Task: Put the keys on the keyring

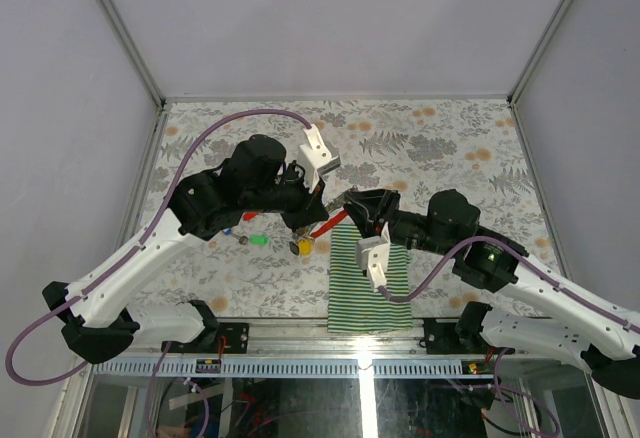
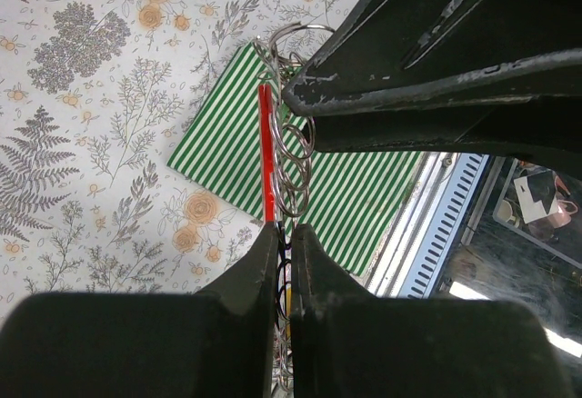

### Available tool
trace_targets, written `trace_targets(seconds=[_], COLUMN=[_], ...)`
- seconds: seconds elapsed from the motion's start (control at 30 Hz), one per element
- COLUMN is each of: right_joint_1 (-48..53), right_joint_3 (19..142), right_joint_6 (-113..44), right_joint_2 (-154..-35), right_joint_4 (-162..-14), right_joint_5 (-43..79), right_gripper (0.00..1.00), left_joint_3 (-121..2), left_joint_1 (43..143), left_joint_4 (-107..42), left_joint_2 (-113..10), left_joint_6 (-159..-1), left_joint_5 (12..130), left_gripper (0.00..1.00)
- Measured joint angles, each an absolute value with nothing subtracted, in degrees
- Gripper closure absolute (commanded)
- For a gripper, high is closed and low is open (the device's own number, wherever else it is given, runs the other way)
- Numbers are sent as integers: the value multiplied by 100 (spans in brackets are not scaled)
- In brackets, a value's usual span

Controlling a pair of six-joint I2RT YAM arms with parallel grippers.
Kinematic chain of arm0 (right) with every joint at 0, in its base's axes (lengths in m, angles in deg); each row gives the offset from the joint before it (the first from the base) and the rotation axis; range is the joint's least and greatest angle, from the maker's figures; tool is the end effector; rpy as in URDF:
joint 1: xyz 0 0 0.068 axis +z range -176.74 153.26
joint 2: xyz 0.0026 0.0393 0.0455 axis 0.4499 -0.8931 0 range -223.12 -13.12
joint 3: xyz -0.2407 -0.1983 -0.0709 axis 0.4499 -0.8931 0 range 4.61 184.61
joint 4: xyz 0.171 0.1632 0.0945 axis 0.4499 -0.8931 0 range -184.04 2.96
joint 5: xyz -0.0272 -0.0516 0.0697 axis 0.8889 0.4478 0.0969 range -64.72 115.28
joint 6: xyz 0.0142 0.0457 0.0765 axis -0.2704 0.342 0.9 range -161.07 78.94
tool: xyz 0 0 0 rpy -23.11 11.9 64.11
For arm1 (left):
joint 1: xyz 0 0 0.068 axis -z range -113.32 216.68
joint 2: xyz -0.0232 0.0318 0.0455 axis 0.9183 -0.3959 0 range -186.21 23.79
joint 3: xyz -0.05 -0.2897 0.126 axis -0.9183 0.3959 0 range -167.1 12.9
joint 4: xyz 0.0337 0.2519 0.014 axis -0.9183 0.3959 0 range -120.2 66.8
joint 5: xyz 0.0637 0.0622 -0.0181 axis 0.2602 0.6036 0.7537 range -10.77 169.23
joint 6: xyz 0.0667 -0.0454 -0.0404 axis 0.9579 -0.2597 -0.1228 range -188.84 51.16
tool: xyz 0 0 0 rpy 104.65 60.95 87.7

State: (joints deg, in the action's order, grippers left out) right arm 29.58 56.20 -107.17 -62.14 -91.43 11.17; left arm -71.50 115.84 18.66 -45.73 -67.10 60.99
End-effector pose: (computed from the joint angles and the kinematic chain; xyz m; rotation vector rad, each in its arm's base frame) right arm 0.0956 0.1790 0.4151 -1.4856 0.5988 0.0646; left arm 0.1442 -0.2055 0.4409 1.1346 1.9390 -0.8079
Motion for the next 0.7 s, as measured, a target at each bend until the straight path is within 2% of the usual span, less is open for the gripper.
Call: trace_targets(seconds=[0.7], right_joint_1=[2958], right_joint_3=[5620], right_joint_6=[-10700], right_joint_2=[-6281], right_joint_4=[-9003], right_joint_5=[1133], right_gripper=[79], left_joint_3=[-7150], left_joint_1=[11593], left_joint_4=[1912], left_joint_2=[-4573], left_joint_6=[-6750], left_joint_5=[6113], left_gripper=[100])
